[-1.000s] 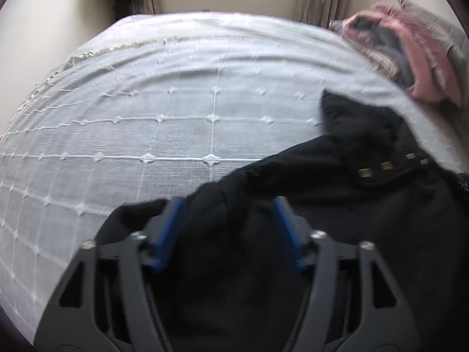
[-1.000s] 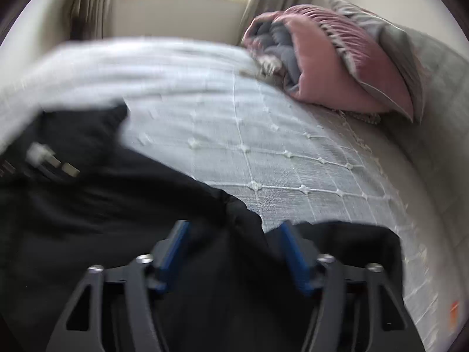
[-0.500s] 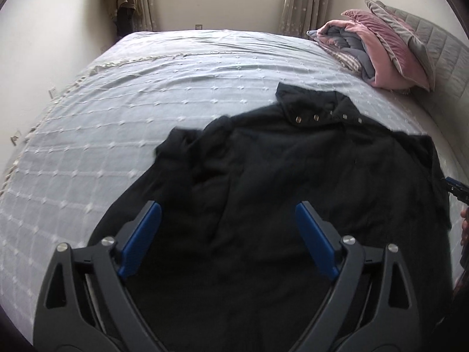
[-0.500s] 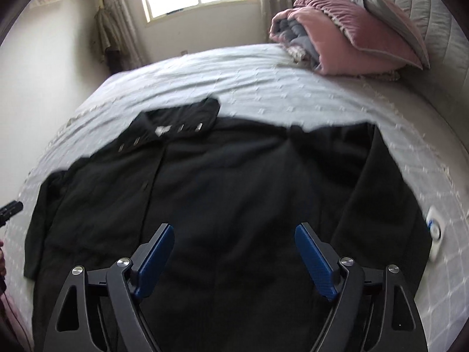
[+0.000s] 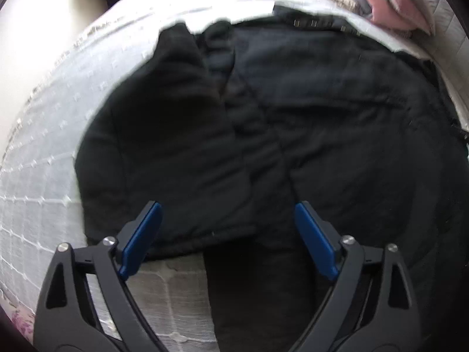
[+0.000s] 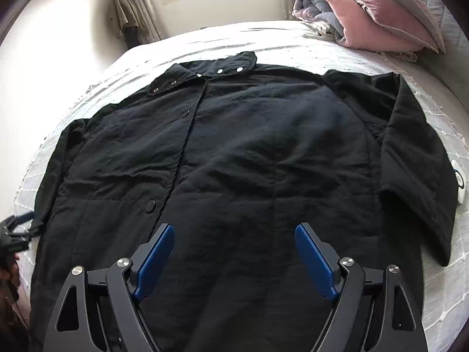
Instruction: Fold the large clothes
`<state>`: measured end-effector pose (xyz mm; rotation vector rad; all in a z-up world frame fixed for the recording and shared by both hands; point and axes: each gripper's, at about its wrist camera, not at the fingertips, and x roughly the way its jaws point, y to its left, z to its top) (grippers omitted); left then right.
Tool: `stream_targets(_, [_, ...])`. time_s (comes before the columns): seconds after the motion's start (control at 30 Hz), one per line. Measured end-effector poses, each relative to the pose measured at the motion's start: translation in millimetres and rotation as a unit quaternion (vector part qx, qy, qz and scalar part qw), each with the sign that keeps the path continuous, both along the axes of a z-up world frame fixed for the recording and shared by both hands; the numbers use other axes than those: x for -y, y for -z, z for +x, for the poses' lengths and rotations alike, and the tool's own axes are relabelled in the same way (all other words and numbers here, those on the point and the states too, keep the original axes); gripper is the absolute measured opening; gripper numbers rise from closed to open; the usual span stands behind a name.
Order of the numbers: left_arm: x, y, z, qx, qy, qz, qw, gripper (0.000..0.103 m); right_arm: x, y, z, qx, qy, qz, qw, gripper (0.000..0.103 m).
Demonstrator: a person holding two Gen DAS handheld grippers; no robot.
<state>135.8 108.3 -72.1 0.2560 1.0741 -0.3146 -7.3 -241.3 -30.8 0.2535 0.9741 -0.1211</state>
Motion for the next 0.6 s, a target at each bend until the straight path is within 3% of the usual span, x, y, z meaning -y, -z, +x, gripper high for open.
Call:
stream_targets(0.07, [-4, 6, 3, -0.009, -0.01, -0.009, 0.9999, 0.073, -3, 5, 2, -0.006, -0.004, 0.001, 1.0, 0.086])
stream_targets(0.1, [-6, 6, 5, -0.009, -0.016, -0.016, 0.9997, 0.058, -4, 6, 3, -0.007, -0.005, 0.0, 1.0, 0.086])
stream_targets(0.13, [-11, 3, 8, -0.011, -0.025, -0.025, 0.9993, 0.035, -4, 7, 3, -0.008, -0.005, -0.002, 1.0, 0.086])
stream_targets(0.17, [-14, 1, 10, -0.019, -0.03, -0.037, 0.9987, 0.025, -4, 8, 3, -0.009, -0.005, -0.002, 1.0, 0.086])
stream_targets(0.23, [-23, -7, 16, -0.033, -0.048, -0.058, 0.9966, 0.016, -3, 10, 3, -0.01, -0.002, -0.003, 1.0, 0.086])
stream_targets(0.4, [-40, -53, 23, 0.02, -0.061, -0.048, 0.9968, 0.014, 1, 12, 2, -0.014, 0.008, -0.013, 1.0, 0.086])
stream_targets(0.6, [-89, -111, 52, 0.078, -0.106, -0.043, 0.9904, 0.013, 0, 7, 0, -0.007, 0.009, -0.022, 1.0, 0.086])
